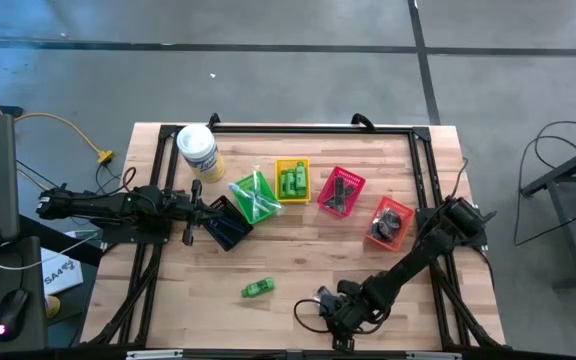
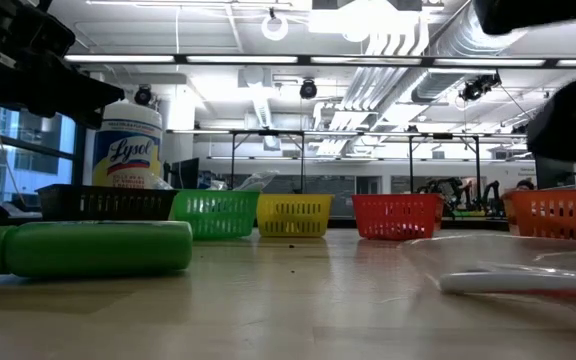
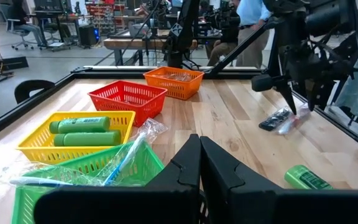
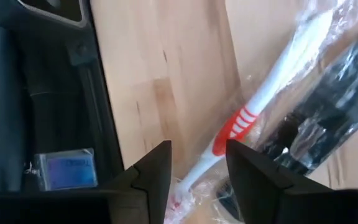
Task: Pick & Place Travel size toiletries
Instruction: Put the orange toothbrush into the green bin
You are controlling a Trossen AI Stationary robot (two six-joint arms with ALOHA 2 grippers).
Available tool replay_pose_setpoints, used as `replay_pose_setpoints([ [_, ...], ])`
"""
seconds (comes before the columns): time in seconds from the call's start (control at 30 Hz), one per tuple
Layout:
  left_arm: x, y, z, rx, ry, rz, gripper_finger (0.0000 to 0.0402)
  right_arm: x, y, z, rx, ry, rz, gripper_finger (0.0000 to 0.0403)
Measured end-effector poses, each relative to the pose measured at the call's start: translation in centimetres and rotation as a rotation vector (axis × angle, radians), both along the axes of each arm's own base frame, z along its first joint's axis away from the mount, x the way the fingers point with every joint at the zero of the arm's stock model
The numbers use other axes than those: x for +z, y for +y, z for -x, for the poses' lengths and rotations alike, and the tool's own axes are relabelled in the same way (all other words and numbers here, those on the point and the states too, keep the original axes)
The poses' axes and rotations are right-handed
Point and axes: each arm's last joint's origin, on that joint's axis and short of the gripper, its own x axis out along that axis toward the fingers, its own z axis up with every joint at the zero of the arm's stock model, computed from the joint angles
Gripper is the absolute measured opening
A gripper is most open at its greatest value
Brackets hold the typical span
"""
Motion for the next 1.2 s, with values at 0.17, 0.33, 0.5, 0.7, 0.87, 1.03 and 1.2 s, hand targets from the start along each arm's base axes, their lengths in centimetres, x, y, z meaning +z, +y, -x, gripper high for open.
replay_pose_setpoints([
  [0.17,0.0,0.0,0.0,0.002,0.0,0.0,0.0,2.2,0.6,-0.7,0.027,-0.048,0.051,0.0145],
  [0.33,0.0,0.0,0.0,0.001,0.0,0.0,0.0,2.8,0.5,-0.6,0.018,-0.039,0.094,0.0145],
  [0.5,0.0,0.0,0.0,0.001,0.0,0.0,0.0,0.8,0.9,-0.7,0.044,0.046,0.085,0.0145],
  [0.7,0.0,0.0,0.0,0.001,-0.001,0.0,0.0,-0.1,0.9,-0.8,0.038,0.058,0.114,0.0145],
  [0.87,0.0,0.0,0.0,0.001,0.0,0.0,0.0,0.0,0.7,-0.9,0.023,0.03,0.152,0.0145],
  [1.03,0.0,0.0,0.0,0.001,0.0,0.0,0.0,1.2,1.0,-1.4,0.026,-0.012,0.193,0.0145],
  [1.2,0.0,0.0,0.0,0.0,0.0,0.0,0.0,1.2,0.5,-1.3,0.013,0.001,0.251,0.0145],
])
